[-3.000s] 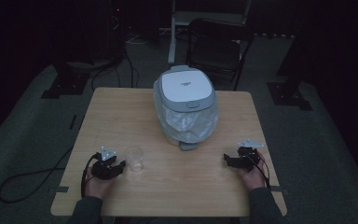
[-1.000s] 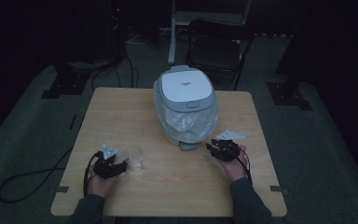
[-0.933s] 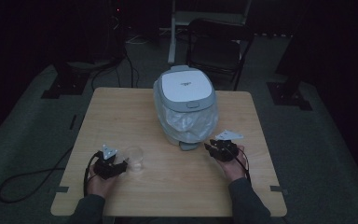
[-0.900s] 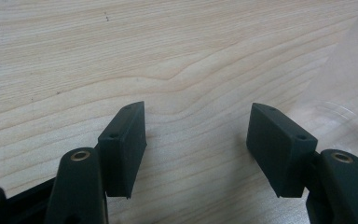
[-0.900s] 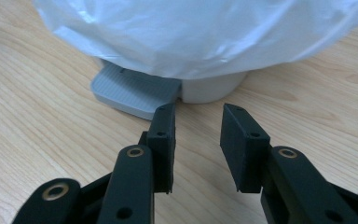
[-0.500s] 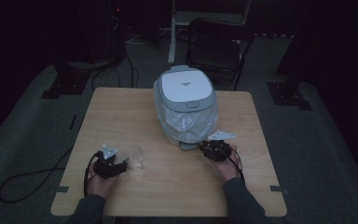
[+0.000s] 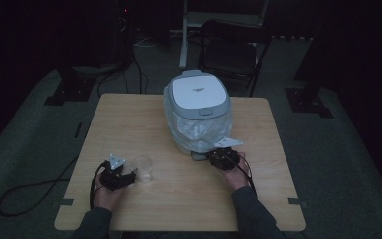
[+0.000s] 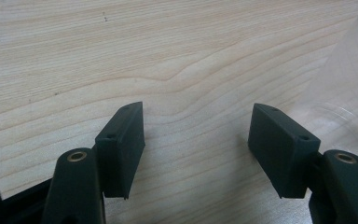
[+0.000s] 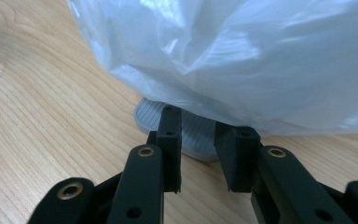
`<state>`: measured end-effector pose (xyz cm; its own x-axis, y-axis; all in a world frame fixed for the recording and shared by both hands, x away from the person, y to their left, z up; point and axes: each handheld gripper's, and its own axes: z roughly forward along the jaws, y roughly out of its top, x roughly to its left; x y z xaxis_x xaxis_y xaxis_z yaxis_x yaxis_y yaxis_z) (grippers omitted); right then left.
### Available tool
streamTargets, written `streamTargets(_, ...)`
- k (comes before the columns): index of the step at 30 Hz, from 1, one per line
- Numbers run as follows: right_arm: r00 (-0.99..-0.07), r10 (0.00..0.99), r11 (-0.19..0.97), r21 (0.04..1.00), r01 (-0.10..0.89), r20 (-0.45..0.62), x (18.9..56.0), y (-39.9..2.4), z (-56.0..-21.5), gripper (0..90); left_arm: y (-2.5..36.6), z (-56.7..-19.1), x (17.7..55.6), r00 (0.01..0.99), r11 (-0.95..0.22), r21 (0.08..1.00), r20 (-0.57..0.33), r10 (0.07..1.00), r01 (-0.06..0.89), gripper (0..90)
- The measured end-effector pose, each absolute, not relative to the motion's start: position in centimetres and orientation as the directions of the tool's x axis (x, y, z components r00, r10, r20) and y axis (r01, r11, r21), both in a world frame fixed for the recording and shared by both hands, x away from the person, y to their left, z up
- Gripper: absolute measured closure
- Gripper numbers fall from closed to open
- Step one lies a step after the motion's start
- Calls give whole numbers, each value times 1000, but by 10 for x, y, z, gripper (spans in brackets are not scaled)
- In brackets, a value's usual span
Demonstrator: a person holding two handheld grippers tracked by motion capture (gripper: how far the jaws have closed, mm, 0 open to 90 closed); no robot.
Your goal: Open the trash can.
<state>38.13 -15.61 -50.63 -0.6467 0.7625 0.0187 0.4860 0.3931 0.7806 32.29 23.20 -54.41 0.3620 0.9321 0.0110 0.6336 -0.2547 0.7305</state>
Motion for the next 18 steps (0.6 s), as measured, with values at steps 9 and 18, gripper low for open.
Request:
streamTargets(9, -660, 751, 409, 774, 484, 17, 384, -146, -514, 755, 232, -544, 323, 367, -259, 731, 12, 930, 632, 364)
streamTargets(18, -662, 749, 414, 771, 484, 13, 385, -142, -518, 826, 231, -544, 323, 371, -261, 731, 12, 929, 630, 359)
